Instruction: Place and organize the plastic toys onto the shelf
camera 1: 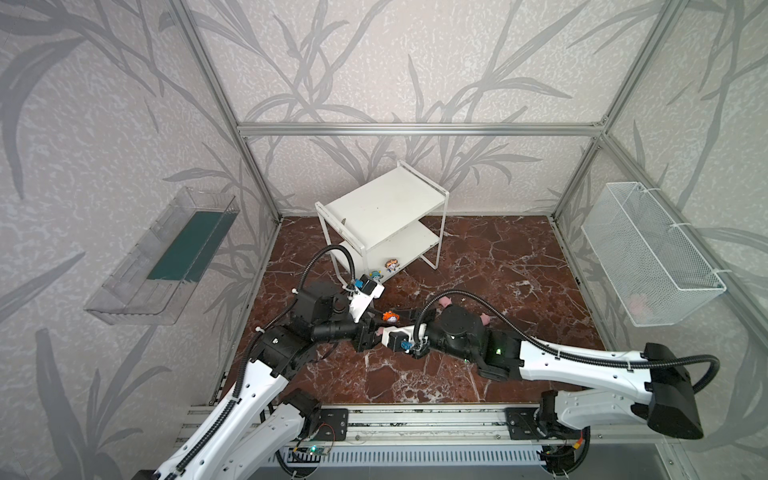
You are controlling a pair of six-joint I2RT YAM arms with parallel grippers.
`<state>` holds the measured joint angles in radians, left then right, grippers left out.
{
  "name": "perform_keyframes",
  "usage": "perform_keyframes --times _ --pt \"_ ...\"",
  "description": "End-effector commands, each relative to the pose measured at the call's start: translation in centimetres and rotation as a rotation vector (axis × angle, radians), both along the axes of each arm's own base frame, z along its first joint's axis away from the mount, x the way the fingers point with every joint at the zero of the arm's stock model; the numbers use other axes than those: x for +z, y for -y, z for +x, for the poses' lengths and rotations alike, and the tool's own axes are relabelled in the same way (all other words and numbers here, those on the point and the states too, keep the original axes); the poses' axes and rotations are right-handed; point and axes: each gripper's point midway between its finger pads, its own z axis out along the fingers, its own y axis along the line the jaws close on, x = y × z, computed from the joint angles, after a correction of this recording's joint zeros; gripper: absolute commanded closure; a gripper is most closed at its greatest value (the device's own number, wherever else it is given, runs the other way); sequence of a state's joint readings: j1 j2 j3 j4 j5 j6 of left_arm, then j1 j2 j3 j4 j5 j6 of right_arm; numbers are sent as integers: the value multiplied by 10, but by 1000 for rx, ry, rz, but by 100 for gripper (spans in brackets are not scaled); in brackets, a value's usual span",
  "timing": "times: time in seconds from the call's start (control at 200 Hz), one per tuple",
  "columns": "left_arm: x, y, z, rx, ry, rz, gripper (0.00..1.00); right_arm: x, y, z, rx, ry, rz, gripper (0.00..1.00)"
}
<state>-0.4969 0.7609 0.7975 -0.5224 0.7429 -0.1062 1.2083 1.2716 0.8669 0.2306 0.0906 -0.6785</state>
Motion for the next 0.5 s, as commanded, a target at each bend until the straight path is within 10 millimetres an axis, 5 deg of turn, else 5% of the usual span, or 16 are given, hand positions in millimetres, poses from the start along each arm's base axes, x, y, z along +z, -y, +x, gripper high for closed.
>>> perform_keyframes --times 0.0,0.19,0.495 --pt "6 3 -4 -32 20 -15 55 35 -8 -6 38 11 104 49" --pt "5 3 -4 -32 20 -12 79 36 -8 -2 14 17 105 49" --pt "5 4 -4 -38 18 -14 76 36 -8 6 -28 11 112 48"
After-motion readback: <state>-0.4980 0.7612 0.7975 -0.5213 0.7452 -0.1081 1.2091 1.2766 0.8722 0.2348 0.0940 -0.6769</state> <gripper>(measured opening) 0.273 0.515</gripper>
